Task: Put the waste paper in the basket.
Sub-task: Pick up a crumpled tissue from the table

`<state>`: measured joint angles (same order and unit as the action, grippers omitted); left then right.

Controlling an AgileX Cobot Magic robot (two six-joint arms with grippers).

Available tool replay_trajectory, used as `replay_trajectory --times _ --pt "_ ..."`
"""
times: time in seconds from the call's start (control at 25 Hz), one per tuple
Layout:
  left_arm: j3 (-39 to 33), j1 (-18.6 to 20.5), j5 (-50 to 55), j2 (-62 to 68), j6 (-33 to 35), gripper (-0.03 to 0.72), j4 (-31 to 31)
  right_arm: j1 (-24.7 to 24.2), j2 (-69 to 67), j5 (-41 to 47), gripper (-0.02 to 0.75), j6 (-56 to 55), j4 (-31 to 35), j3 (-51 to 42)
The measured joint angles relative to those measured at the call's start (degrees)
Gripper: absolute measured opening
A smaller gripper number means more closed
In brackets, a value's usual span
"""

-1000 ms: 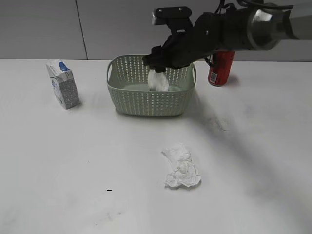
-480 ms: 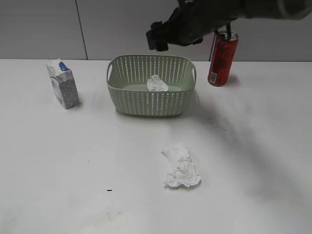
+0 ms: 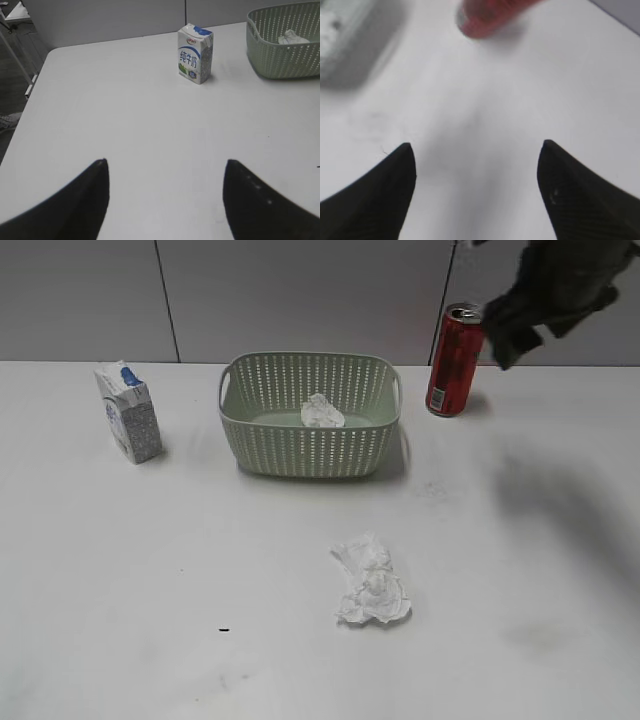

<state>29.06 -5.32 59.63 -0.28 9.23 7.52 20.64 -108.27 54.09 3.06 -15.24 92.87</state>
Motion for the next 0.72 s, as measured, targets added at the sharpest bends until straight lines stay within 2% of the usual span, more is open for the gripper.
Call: replay_trajectory --times 0.2,0.36,0.52,0.72 --pt "0.56 -0.18 -0.45 5.29 2.75 0.521 2.10 -11.58 0.70 10.31 0.573 -0.49 3.92 0.01" --pt "3.57 -4.19 -4.80 13.47 3.83 0.521 3.61 -18.81 2.21 13.66 0.573 0.29 7.34 -1.46" --pt "7.48 -11.62 -6.47 23.55 4.52 0.521 2.89 -20.35 8.62 13.60 0.573 1.89 8.47 -7.59" --pt "16.04 -20.19 -8.51 41.15 6.02 0.520 1.70 -20.35 21.82 9.27 0.573 2.36 11.70 -21.13"
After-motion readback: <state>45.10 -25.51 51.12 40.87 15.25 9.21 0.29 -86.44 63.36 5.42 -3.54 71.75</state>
